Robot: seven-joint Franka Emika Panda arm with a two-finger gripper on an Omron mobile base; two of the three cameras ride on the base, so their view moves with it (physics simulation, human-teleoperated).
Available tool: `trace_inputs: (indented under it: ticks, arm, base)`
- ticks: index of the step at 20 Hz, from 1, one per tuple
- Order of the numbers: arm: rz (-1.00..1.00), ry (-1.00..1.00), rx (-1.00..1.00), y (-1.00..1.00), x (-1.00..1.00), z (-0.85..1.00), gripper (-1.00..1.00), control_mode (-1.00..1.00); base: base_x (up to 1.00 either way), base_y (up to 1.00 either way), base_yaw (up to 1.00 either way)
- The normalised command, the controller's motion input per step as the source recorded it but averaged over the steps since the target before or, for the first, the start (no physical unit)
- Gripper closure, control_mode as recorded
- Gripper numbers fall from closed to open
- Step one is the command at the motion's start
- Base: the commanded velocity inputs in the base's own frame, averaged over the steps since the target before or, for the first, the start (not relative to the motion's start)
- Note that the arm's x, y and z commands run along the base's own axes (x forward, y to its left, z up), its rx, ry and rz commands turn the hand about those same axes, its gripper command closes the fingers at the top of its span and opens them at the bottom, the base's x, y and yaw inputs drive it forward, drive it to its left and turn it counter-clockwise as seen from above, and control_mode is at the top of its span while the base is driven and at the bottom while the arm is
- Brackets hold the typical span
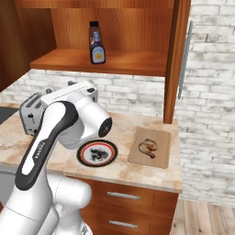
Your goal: Pick the chicken drumstick from the plate and place it on the cutting board. Then pick the condiment bottle from the cabinet and place it next to the cutting board.
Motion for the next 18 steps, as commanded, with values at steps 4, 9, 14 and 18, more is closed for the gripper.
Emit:
trace_inputs:
  ticks: [4, 9, 14, 18]
  arm:
    - [-0.04, -0.02, 0.00, 0.00, -0.05, 0.36, -1.00, -1.00]
    - [-0.05, -0.03, 0.00, 0.00, -0.07, 0.35, -1.00, -1.00]
    - [-0.06, -0.02, 0.00, 0.00, -0.01, 0.28, -1.00, -1.00]
    - [-0.08, 0.00, 0.00, 0.00, 0.00, 0.15, -1.00, -1.00]
  base:
    - [0.00, 0.00, 0.00]
    - [0.00, 0.00, 0.00]
    - [0.00, 0.00, 0.00]
    - [0.00, 0.00, 0.00]
